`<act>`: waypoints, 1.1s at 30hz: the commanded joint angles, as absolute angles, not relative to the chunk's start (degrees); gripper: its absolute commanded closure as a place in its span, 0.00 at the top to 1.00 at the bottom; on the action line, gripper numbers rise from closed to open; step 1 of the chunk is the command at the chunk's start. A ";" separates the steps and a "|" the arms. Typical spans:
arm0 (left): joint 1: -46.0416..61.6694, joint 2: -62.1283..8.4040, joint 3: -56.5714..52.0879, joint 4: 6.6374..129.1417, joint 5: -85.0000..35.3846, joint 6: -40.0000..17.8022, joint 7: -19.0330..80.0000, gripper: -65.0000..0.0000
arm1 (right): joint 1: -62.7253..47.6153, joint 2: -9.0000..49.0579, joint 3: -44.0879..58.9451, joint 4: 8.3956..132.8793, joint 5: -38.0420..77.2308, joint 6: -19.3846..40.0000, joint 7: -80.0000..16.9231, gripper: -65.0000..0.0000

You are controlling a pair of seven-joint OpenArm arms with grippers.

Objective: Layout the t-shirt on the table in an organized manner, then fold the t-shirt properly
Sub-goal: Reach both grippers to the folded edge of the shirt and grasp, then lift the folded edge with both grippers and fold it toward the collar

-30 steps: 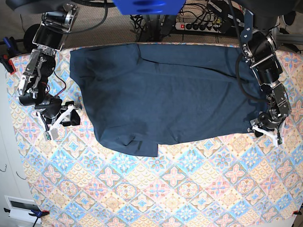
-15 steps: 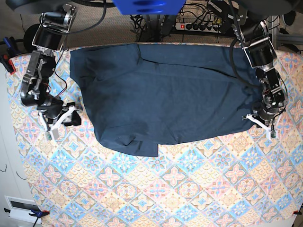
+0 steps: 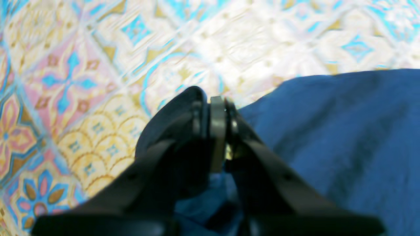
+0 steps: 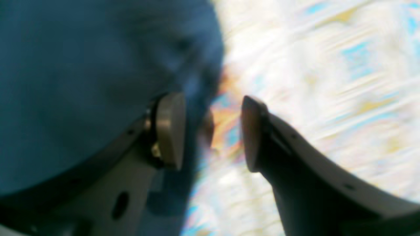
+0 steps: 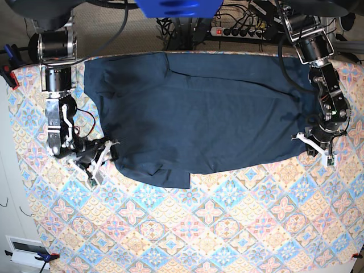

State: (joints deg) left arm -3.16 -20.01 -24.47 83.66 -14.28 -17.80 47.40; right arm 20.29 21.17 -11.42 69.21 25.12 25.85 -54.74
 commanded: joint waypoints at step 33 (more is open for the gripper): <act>-0.48 -20.97 -28.00 85.85 -16.66 -17.63 46.37 0.00 | 24.92 21.49 -21.58 59.74 23.16 26.24 -41.98 0.42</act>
State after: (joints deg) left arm 0.34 -19.99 -27.73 84.75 -16.32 -17.78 47.40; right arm 23.33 20.51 -22.04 58.85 22.74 26.33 -42.87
